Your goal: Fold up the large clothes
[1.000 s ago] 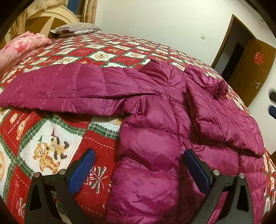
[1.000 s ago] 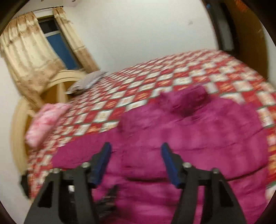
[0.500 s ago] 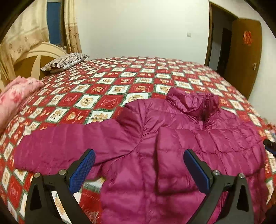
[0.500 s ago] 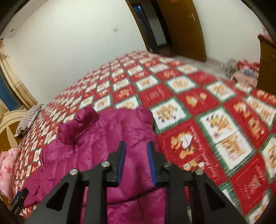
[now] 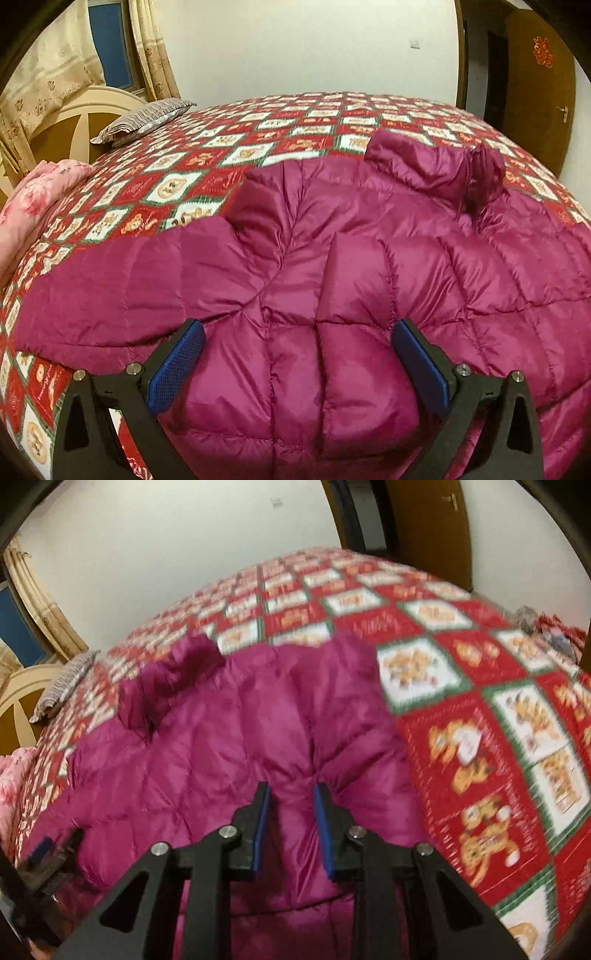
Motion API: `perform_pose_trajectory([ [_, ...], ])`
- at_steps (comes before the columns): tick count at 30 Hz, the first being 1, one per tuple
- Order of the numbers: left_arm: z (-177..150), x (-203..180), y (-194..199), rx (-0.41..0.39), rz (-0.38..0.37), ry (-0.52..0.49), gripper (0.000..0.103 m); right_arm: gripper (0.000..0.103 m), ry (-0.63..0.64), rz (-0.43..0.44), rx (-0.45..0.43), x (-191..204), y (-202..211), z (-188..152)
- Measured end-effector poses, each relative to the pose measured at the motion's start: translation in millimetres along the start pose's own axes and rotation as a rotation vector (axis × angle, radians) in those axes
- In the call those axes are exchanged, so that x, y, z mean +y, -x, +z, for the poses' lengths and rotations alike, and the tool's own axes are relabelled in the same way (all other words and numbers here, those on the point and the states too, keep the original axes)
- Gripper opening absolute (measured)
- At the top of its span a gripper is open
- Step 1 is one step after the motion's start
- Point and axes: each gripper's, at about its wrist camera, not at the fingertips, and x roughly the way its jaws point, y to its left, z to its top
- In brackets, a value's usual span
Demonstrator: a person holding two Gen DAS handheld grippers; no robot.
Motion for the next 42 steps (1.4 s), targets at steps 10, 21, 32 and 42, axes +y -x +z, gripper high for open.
perform_pose_trajectory([
  [10, -0.2, 2.7, -1.0, 0.021, -0.016, -0.002, 0.102, 0.029, 0.145, -0.132, 0.003, 22.3, -28.6, -25.0],
  [21, -9.6, 216.5, 58.2, -0.094, 0.201, 0.429, 0.102, 0.031, 0.129, -0.111, -0.015, 18.2, -26.8, -25.8],
  [32, -63.6, 363.6, -0.5, 0.112, 0.354, 0.885, 0.102, 0.076, 0.255, -0.175, -0.005, 44.8, -31.3, -32.1],
  [42, -46.6, 338.8, -13.9, 0.033, 0.271, 0.712, 0.038, 0.077, 0.247, -0.167, -0.003, 42.9, -31.9, -31.7],
])
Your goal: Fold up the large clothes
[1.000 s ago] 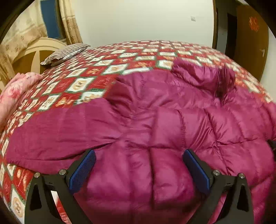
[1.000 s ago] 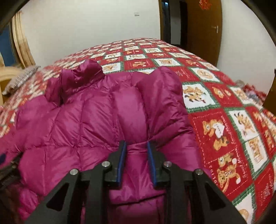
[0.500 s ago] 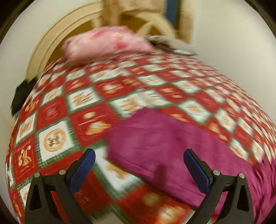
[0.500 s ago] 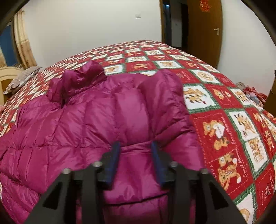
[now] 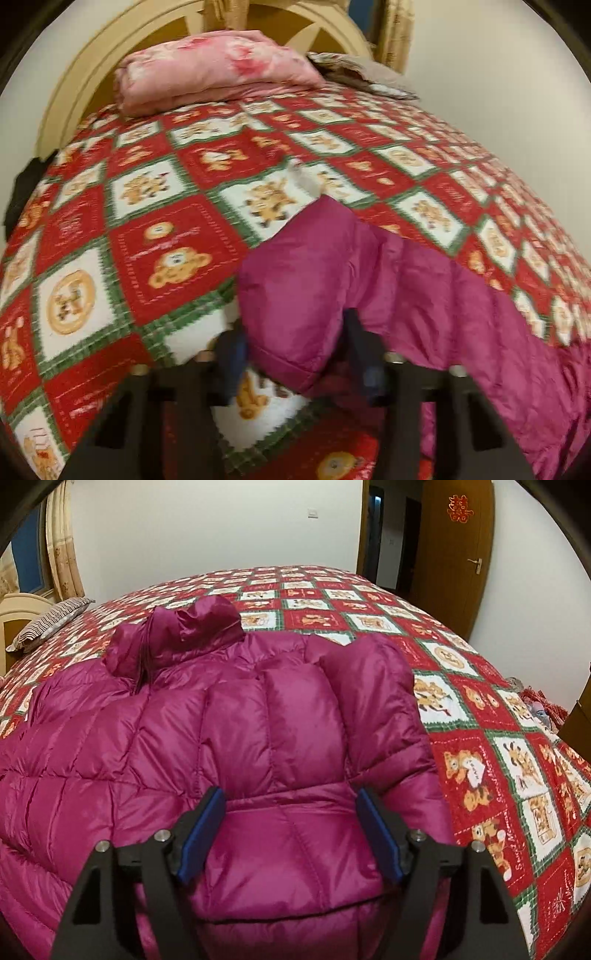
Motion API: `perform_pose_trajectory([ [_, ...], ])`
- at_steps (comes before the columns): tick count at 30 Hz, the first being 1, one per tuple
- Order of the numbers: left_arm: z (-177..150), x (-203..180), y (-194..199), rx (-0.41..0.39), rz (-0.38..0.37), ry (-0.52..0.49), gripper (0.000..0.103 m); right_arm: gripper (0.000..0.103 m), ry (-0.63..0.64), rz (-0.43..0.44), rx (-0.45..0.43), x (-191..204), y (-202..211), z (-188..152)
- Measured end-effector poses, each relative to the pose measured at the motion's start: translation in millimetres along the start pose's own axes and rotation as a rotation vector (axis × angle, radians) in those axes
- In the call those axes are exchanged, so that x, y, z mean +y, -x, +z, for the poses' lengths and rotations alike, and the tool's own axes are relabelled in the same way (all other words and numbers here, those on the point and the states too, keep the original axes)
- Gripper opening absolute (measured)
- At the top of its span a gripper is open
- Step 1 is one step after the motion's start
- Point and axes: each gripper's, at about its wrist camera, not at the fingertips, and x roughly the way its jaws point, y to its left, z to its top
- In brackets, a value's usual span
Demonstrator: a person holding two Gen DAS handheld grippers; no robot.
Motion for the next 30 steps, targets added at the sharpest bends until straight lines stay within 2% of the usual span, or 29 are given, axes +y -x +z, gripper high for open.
perform_pose_trajectory([
  [2, 0.8, -0.3, 4.5, -0.005, -0.039, 0.005, 0.028, 0.077, -0.002, 0.002, -0.001, -0.1, 0.3, -0.4],
  [7, 3.0, -16.1, 28.3, -0.060, -0.070, -0.031, 0.025, 0.077, -0.010, 0.011, -0.004, -0.7, 0.6, -0.9],
  [12, 9.3, -56.8, 82.3, -0.181, -0.123, -0.133, 0.021, 0.077, -0.019, 0.019, -0.007, -2.7, 0.3, -0.6],
  [17, -4.0, -128.9, 151.2, -0.292, -0.294, -0.310, 0.016, 0.077, -0.030, 0.028, -0.012, -3.8, 1.4, -1.4],
  [20, -28.0, -172.4, 187.7, -0.328, -0.404, -0.409, 0.016, 0.077, -0.038, 0.035, -0.015, -5.1, 1.9, -1.8],
  [22, -52.2, -205.3, 214.1, -0.348, -0.508, -0.491, 0.016, 0.077, -0.044, 0.042, -0.017, -5.9, 2.1, -2.0],
  [26, -96.5, -255.1, 245.5, -0.338, -0.664, -0.618, 0.015, 0.077, -0.059, 0.057, -0.022, -8.6, 3.1, -2.6],
  [30, -157.9, -304.3, 264.9, -0.287, -0.803, -0.749, 0.015, 0.077, -0.082, 0.081, -0.028, -13.0, 3.7, -3.0],
])
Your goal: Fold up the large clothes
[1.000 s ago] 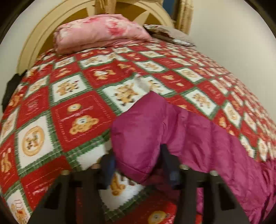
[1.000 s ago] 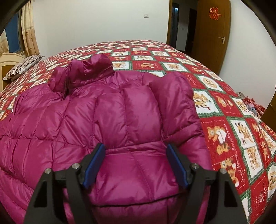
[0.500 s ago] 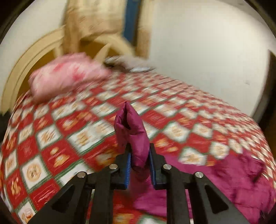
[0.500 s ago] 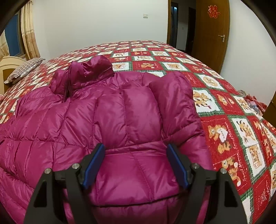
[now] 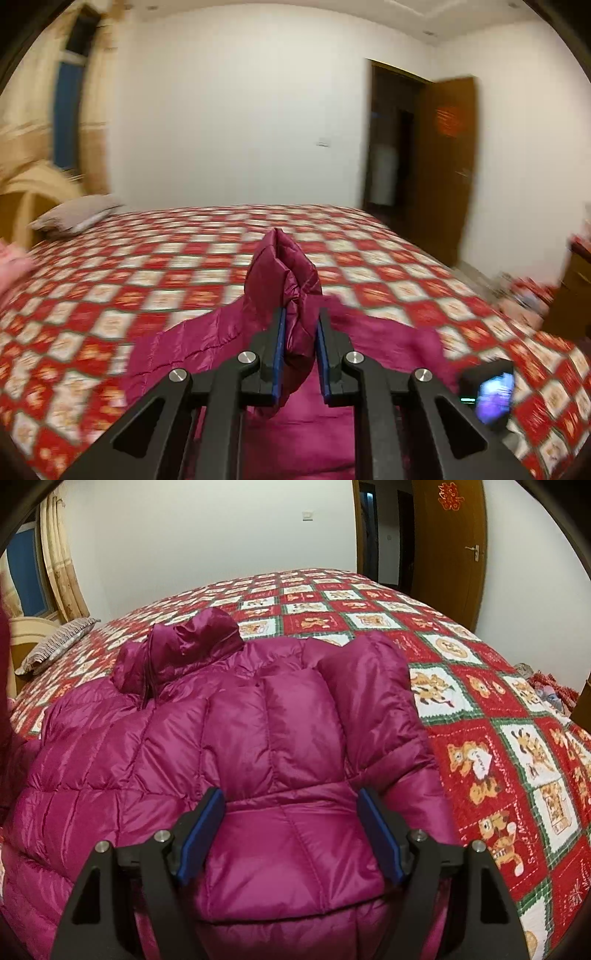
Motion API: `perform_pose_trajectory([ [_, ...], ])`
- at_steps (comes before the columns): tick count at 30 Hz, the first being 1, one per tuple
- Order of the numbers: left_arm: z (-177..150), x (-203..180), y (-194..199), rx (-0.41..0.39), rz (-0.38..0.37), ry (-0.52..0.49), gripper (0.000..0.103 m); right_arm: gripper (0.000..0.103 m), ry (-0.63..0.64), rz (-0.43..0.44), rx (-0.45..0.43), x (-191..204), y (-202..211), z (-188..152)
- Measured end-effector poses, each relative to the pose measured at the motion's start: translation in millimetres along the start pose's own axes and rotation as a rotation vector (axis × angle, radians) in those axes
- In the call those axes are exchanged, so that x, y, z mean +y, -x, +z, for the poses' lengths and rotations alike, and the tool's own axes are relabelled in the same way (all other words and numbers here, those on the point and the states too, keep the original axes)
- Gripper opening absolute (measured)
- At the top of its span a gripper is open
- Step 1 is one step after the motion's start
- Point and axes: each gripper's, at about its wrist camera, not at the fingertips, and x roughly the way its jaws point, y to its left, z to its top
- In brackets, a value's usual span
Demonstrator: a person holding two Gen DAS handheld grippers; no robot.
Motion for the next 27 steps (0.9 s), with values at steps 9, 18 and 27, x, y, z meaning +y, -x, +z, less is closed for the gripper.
perform_pose_trajectory([
  [9, -47.0, -42.2, -61.5, 0.232, -0.184, 0.074, 0.023, 0.077, -0.064, 0.067, -0.015, -11.1, 1.9, 0.2],
  [18, -76.3, -12.1, -27.4, 0.339, -0.214, 0.170, 0.074, 0.077, -0.083, 0.085, -0.019, -13.5, 2.6, 0.8],
  [27, -78.8, 48.7, 29.8, 0.258, -0.084, 0.137, 0.075, 0.072, -0.097, 0.050, -0.054, -22.5, 38.2, 0.9],
])
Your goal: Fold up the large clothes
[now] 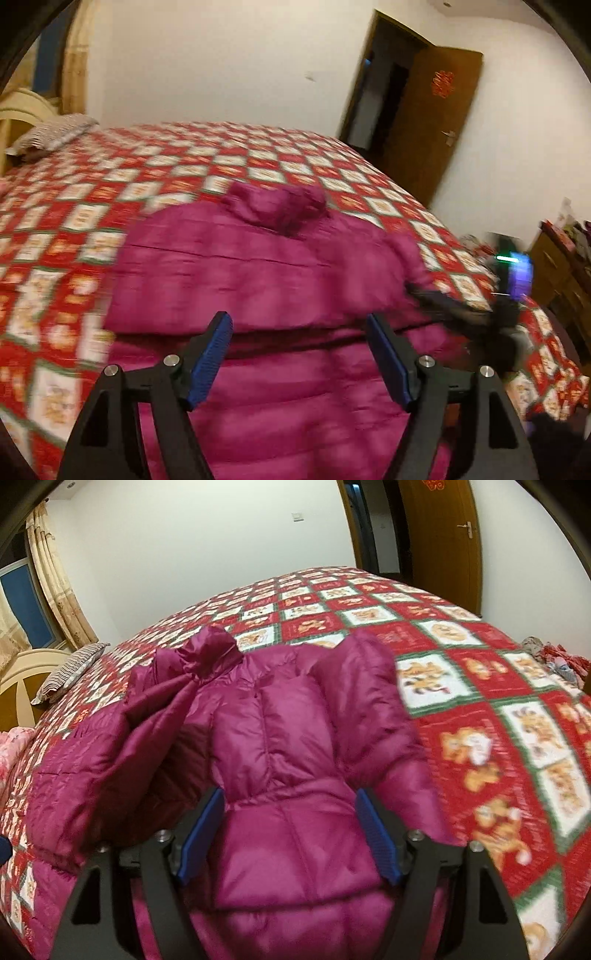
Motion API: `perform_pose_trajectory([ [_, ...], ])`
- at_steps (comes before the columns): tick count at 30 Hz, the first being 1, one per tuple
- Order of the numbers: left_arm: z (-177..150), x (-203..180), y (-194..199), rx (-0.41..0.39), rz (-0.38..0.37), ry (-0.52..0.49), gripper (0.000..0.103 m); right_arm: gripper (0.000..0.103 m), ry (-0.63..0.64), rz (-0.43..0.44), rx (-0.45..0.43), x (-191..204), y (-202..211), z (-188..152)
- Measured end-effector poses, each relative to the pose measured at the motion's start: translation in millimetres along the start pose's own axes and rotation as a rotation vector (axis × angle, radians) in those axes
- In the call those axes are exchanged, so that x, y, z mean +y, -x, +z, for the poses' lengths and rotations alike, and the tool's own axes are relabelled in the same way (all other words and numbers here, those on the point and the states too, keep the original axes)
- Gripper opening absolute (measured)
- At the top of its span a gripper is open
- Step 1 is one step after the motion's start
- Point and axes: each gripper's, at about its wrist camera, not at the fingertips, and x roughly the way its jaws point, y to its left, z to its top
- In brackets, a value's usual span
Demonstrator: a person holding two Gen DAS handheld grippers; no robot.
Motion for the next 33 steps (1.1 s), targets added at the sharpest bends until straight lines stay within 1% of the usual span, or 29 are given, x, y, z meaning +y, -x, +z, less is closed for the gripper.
perform_pose_trajectory([
  [1, -0.6, 15.0, 8.1, -0.024, 0.049, 0.014, 0.075, 0.072, -0.004, -0.015, -0.038, -2.2, 13.4, 0.4],
  [2, -0.7, 25.6, 11.9, -0.037, 0.086, 0.024, 0.075, 0.072, -0.013, -0.017, -0.088, -5.1, 32.0, 1.3],
  [3, -0.4, 32.5, 12.5, -0.043, 0.114, 0.027, 0.075, 0.074, -0.020, -0.006, -0.120, -6.2, 46.2, 3.0],
  [4, -0.3, 43.0, 14.5, -0.050, 0.170, 0.030, 0.075, 0.074, -0.022, 0.008, -0.139, -5.0, 55.3, 5.3],
  [5, -1.4, 48.4, 15.8, -0.053, 0.198, 0.032, 0.075, 0.075, -0.019, 0.030, -0.151, -2.0, 62.3, 7.9],
  [6, -1.2, 54.3, 16.6, -0.055, 0.231, 0.036, 0.075, 0.083, -0.010, 0.068, -0.151, 5.7, 67.0, 12.2],
  [7, 0.1, 59.9, 18.6, -0.056, 0.259, 0.042, 0.075, 0.088, -0.002, 0.094, -0.141, 11.9, 65.7, 14.9],
  [8, 1.3, 64.1, 19.5, -0.060, 0.269, 0.044, 0.075, 0.096, 0.003, 0.123, -0.121, 20.8, 60.6, 17.0],
  [9, 2.7, 67.8, 23.8, -0.071, 0.285, 0.046, 0.075, 0.096, 0.008, 0.131, -0.097, 28.6, 52.9, 17.1],
  [11, 6.6, 72.0, 28.8, -0.081, 0.319, 0.051, 0.075, 0.096, 0.030, 0.113, -0.038, 39.6, 32.9, 16.9],
  [13, 12.3, 78.3, 30.3, -0.077, 0.340, 0.057, 0.075, 0.083, 0.074, 0.082, 0.077, 55.3, 2.9, 9.5],
  [14, 13.8, 83.3, 33.5, -0.076, 0.346, 0.063, 0.075, 0.061, 0.104, 0.086, 0.145, 62.4, -11.8, 3.7],
  [15, 16.9, 86.8, 33.8, -0.074, 0.355, 0.073, 0.075, 0.032, 0.127, 0.091, 0.189, 67.3, -19.9, -1.2],
  [16, 20.6, 91.0, 33.7, -0.074, 0.358, 0.087, 0.075, 0.029, 0.140, 0.089, 0.188, 69.2, -18.1, -4.8],
  [17, 24.5, 94.7, 32.6, -0.076, 0.355, 0.101, 0.075, 0.025, 0.152, 0.084, 0.167, 70.1, -12.8, -5.6],
  [18, 26.5, 95.7, 32.3, -0.077, 0.353, 0.108, 0.075, 0.023, 0.173, 0.081, 0.142, 72.5, -4.1, -6.3],
  [19, 31.0, 96.9, 29.1, -0.074, 0.353, 0.118, 0.075, 0.023, 0.193, 0.077, 0.125, 74.2, 5.0, -7.0],
  [22, 43.4, 90.0, 13.2, -0.068, 0.359, 0.112, 0.075, 0.022, 0.211, 0.052, 0.118, 68.0, 19.1, -9.5],
  [24, 47.3, 82.6, 1.3, -0.064, 0.375, 0.093, 0.075, 0.023, 0.213, 0.018, 0.134, 59.6, 14.0, -12.6],
  [26, 49.9, 73.6, -17.4, -0.052, 0.384, 0.068, 0.075, 0.023, 0.207, 0.017, 0.158, 52.4, -0.4, -17.3],
  [28, 46.2, 66.4, -40.3, -0.040, 0.429, 0.035, 0.075, 0.026, 0.195, 0.023, 0.169, 50.5, -8.9, -20.5],
  [29, 41.9, 64.6, -54.7, -0.015, 0.463, 0.024, 0.075, 0.027, 0.199, 0.022, 0.163, 50.4, -10.7, -23.9],
  [31, 34.4, 65.0, -73.5, 0.022, 0.490, 0.018, 0.075, 0.028, 0.240, 0.003, 0.149, 55.3, -14.8, -30.6],
  [33, 23.7, 70.2, -88.0, 0.049, 0.515, 0.036, 0.075, 0.029, 0.252, -0.002, 0.146, 56.1, -14.0, -32.2],
])
